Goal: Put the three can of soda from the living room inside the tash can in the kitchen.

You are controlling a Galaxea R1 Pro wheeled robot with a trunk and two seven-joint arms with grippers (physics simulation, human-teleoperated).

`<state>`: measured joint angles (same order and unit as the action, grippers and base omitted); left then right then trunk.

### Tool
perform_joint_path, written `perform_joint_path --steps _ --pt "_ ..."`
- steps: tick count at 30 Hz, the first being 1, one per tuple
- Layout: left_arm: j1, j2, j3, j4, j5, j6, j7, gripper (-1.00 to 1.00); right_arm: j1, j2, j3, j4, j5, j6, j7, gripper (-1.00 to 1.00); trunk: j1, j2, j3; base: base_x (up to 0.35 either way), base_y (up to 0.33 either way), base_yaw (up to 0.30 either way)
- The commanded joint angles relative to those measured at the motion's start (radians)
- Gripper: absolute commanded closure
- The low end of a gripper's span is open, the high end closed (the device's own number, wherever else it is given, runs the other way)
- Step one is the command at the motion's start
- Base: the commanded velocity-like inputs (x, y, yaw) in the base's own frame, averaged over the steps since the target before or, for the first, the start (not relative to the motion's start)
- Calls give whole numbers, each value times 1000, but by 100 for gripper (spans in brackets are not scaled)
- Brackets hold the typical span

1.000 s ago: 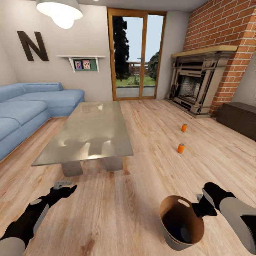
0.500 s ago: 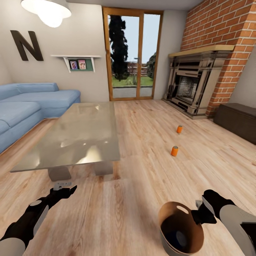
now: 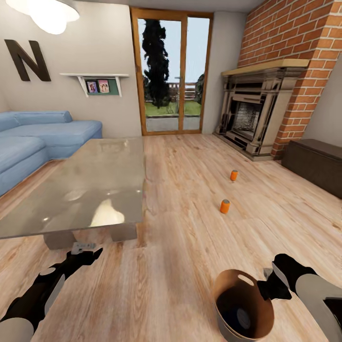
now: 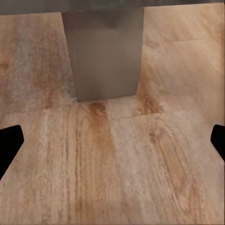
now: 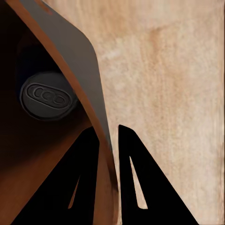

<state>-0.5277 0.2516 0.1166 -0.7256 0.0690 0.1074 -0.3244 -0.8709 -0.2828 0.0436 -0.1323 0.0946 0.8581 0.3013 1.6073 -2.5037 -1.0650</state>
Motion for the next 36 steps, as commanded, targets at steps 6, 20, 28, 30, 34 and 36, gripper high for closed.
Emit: perform_joint_path --steps 6,20,28,30,34,36 --pt "0 -1 0 0 0 0 1 -100 0 -31 -10 0 -18 5 13 100 0 0 0 177 -295 0" --pt "0 -2 -1 27 1 -2 2 -100 0 -64 -8 0 -19 3 16 100 0 0 -3 177 -295 44" --pt "0 -2 -1 28 0 -2 2 -100 0 -62 -8 0 -19 3 17 100 0 0 -10 177 -295 194" --pt "0 -2 -1 28 0 -2 2 -100 0 -63 -8 0 -19 3 17 100 0 0 -11 177 -294 205" --pt "0 -2 -1 28 0 -2 2 -100 0 -66 -8 0 -19 3 17 100 0 0 -14 177 -295 206" --pt "0 -2 -1 28 0 -2 2 -100 0 -66 -8 0 -19 3 17 100 0 0 -16 177 -295 206"
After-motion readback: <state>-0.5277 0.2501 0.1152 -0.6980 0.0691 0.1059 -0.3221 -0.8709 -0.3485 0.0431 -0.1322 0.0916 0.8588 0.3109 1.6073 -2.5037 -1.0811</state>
